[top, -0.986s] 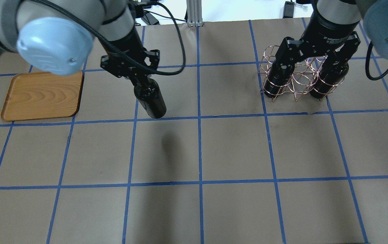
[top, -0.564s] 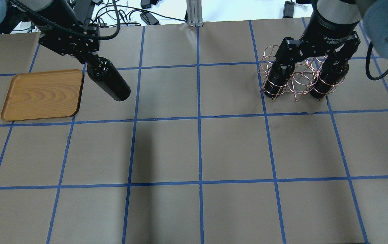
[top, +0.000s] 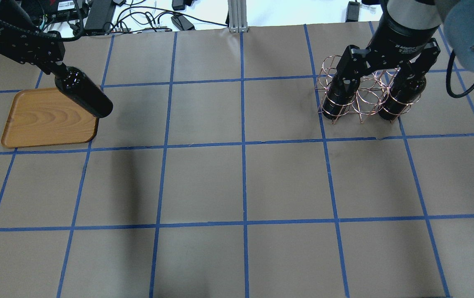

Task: Take wine from basket and place on tray
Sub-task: 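Lift the bottle and carry it to the wooden tray with the left gripper, then lay the bottle down on the tray and open the left gripper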

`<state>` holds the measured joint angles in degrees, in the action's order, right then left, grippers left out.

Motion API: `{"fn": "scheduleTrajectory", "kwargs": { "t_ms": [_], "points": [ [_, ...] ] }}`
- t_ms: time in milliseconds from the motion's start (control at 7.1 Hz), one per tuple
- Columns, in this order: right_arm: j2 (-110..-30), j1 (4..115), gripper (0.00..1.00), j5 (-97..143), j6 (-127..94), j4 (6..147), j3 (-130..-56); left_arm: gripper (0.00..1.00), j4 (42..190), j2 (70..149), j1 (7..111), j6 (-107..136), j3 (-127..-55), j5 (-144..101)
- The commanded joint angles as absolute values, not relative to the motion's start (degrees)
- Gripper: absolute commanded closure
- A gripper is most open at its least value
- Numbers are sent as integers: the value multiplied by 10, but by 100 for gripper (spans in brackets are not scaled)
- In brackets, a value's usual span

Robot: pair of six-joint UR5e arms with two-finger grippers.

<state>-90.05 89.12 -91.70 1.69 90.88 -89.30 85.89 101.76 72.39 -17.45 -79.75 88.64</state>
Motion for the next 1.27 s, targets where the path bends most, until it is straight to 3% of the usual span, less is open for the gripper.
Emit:
{"fn": "scheduleTrajectory", "kwargs": {
  "t_ms": [0,845,986,1127],
  "points": [
    [-901,891,0,-916,17,910,-893,83,845,1048,688,-193,-786,926],
    [-899,891,0,-916,17,911,-893,83,794,1119,679,-230,-780,913],
    [-897,891,0,-916,17,911,-893,62,795,1121,667,-232,-788,913],
    [-896,891,0,-921,18,910,-893,16,796,1123,658,-234,-788,912]
  ]
}}
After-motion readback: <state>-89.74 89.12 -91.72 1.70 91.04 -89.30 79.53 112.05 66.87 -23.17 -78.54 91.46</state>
